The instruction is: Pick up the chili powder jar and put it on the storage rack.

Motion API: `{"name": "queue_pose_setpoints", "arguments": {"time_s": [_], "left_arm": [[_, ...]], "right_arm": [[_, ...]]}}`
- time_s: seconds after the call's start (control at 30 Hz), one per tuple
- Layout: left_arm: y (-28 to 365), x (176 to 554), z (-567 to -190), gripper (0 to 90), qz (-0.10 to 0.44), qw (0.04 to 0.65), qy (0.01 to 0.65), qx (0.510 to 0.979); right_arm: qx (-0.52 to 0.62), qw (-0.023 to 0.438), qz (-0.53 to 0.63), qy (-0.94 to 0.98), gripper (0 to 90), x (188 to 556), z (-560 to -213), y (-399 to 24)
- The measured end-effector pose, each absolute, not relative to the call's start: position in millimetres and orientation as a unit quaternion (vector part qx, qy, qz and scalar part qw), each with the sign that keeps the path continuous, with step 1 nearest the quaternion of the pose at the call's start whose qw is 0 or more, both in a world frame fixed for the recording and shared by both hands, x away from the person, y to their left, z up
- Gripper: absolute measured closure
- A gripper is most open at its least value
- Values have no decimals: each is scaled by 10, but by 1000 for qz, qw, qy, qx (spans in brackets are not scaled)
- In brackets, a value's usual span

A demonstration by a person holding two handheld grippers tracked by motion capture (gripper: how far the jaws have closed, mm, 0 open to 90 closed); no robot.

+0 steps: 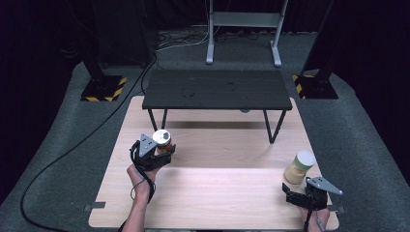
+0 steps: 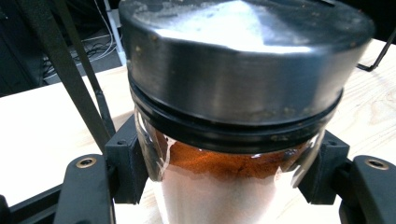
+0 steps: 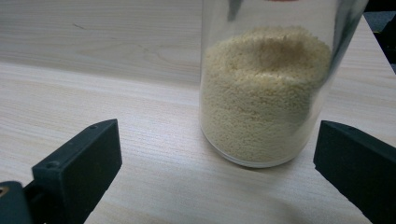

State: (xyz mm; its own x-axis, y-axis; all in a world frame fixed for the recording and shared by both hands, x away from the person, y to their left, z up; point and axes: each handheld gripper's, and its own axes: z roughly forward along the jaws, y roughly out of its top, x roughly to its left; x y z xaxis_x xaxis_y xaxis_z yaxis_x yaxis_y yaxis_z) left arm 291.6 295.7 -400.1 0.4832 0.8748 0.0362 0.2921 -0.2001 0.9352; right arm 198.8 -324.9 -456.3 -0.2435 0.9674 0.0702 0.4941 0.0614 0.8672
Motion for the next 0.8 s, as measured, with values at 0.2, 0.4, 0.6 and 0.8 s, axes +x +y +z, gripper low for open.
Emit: {"name": "queue_pose_setpoints", "arguments": {"time_s": [0.2,0.4,0.6,0.8], "left_arm": [[2936,2946,-3976,317,302,483,406,714],[2913,2970,-3953,317,302,485,403,715],[2892,3005,-3932,317,301,485,400,717],[2872,3027,-3895,317,303,486,395,718]], "right_arm": [[545,285,416,670,1,1986,-4565,-3251],[545,285,416,670,1,1986,-4565,-3251],[545,285,416,670,1,1987,-4565,-3250],[545,286,415,670,1,1988,-4564,-3247]]}}
